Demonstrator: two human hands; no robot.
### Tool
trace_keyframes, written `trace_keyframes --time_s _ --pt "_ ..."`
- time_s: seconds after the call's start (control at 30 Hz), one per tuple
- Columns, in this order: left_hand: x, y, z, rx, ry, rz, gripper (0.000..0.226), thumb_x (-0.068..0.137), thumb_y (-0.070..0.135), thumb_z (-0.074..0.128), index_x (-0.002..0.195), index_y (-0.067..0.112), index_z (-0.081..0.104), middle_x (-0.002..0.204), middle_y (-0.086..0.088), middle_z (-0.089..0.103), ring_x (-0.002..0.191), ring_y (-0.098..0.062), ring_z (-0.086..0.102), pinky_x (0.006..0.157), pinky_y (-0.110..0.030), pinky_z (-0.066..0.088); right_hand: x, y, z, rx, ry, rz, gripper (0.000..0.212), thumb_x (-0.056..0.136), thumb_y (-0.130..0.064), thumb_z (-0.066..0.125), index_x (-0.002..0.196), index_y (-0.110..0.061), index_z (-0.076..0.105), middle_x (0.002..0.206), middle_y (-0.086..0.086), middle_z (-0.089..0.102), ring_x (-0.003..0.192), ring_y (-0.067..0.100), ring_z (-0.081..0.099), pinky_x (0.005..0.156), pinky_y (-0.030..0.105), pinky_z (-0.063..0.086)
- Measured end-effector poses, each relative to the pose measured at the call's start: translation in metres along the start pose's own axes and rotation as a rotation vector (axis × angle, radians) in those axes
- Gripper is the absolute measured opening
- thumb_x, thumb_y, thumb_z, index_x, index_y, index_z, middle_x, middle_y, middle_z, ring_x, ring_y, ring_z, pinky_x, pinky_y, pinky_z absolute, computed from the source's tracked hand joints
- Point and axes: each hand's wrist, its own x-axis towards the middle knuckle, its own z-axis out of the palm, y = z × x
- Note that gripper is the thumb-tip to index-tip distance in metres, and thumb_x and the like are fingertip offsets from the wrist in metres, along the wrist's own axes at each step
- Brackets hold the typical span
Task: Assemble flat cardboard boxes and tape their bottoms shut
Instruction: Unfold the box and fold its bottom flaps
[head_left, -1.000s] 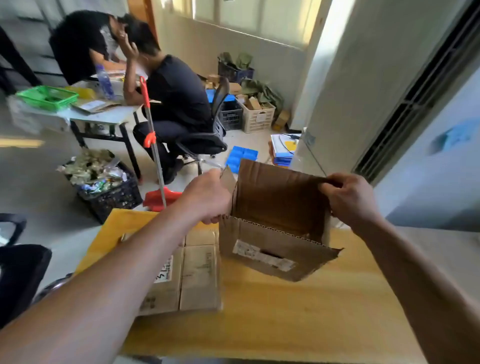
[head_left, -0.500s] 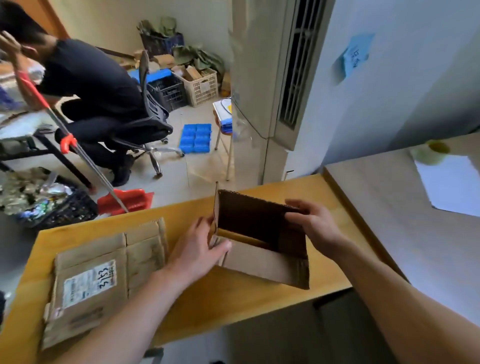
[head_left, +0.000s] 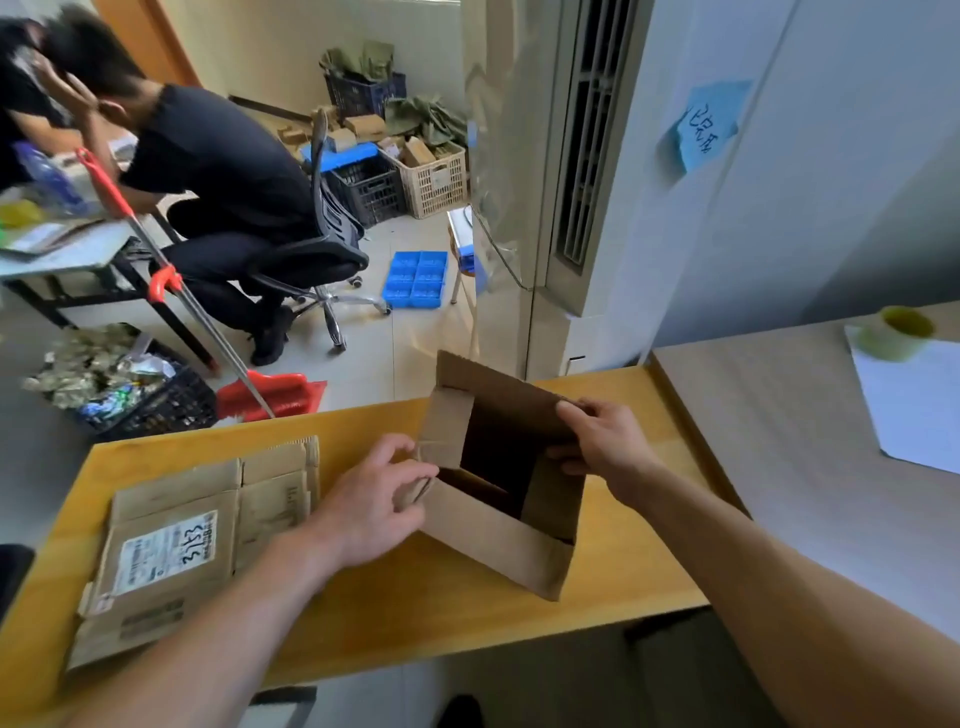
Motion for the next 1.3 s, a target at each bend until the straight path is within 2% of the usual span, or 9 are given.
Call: trace_keyframes --time_s 0.13,0.3,0.43,0.53,0.63,0.77,0.87,1.07,1.3 --pt "0.019 -0.015 -0.021 0.196 -0.235 0.072 0.071 0.066 0.059 0.073 0.130 0.044 0.048 0.137 0.016 0.022 0.114 -0.007 0.037 0.098 -0.029 0.042 0.006 0.003 -0.002 -0.002 -0.032 -0.059 0.020 0.099 -0.031 0.056 0.109 -0.017 0.065 0.105 0.009 0.068 0.081 0.018 0.074 0.072 0.033 0.061" --pt "0.054 -0.009 -0.013 -0.113 0.258 -0.001 0.041 0.068 0.060 0.073 0.067 0.026 0.050 0.066 0.009 0.050 0.058 -0.009 0.047 0.050 -0.026 0.037 -0.001 -0.005 -0.009 -0.075 -0.046 -0.072 0.059 0.095 -0.059 0.046 0.086 -0.005 0.068 0.081 0.011 0.064 0.072 0.022 0.064 0.065 0.032 0.055" --pt "0.079 -0.016 0.017 -0.473 0.230 -0.298 0.063 0.067 0.038 0.086 0.117 0.027 0.049 0.109 0.008 0.056 0.093 -0.012 0.055 0.077 -0.029 0.047 -0.013 -0.004 -0.011 -0.349 -0.046 -0.039 0.048 0.090 -0.063 0.051 0.094 -0.022 0.075 0.083 -0.004 0.069 0.067 0.008 0.061 0.062 0.036 0.056" --pt "0.091 -0.025 0.025 -0.826 0.063 -0.230 0.098 0.078 0.020 0.080 0.142 0.061 0.018 0.130 0.029 0.043 0.117 -0.002 0.049 0.097 -0.031 0.045 -0.024 0.018 0.005 -0.733 0.093 -0.016 0.057 0.079 -0.081 0.046 0.125 -0.047 0.051 0.111 -0.018 0.054 0.092 0.006 0.058 0.073 0.027 0.053" --pt "0.104 -0.012 0.030 -0.846 -0.063 -0.095 0.069 0.086 0.024 0.069 0.132 0.065 0.037 0.120 0.037 0.052 0.114 -0.001 0.055 0.085 -0.024 0.052 -0.035 0.036 0.029 -0.218 0.165 0.169 0.071 0.085 -0.069 0.056 0.143 -0.054 0.018 0.132 -0.011 0.042 0.108 0.011 0.053 0.087 0.032 0.053" --pt "0.130 0.053 0.039 -0.754 0.045 0.011 0.041 0.091 0.045 0.057 0.129 0.053 0.045 0.121 0.024 0.058 0.115 -0.013 0.058 0.088 -0.039 0.055 -0.043 0.037 -0.003 0.037 0.452 0.102 0.060 0.090 -0.053 0.060 0.138 -0.053 0.024 0.120 -0.018 0.043 0.101 0.009 0.054 0.079 0.030 0.053" --pt "0.151 0.128 0.060 -0.711 0.062 0.143 0.056 0.091 0.050 0.052 0.142 0.046 0.029 0.134 0.025 0.043 0.120 0.009 0.044 0.093 -0.015 0.043 -0.057 0.034 -0.077 -0.054 0.681 0.020 0.033 0.094 -0.053 0.052 0.126 -0.048 0.041 0.109 -0.021 0.049 0.092 0.000 0.053 0.068 0.015 0.041" --pt "0.153 0.290 0.145 -0.688 -0.050 0.164 0.022 0.094 0.031 0.057 0.115 0.022 0.054 0.108 0.004 0.064 0.101 -0.017 0.060 0.079 -0.025 0.043 -0.125 0.076 -0.235 -0.136 1.063 0.167 0.029 0.091 -0.047 0.055 0.117 -0.035 0.057 0.113 -0.009 0.061 0.101 0.013 0.055 0.089 0.034 0.044" --pt "0.139 0.408 0.241 -0.447 -0.040 0.134 0.015 0.098 0.035 0.047 0.095 0.020 0.046 0.090 0.001 0.059 0.088 -0.028 0.057 0.068 -0.031 0.034 -0.186 0.163 -0.323 -0.148 1.125 0.230 0.035 0.097 -0.039 0.052 0.129 -0.023 0.057 0.128 -0.002 0.061 0.117 0.017 0.053 0.091 0.024 0.033"
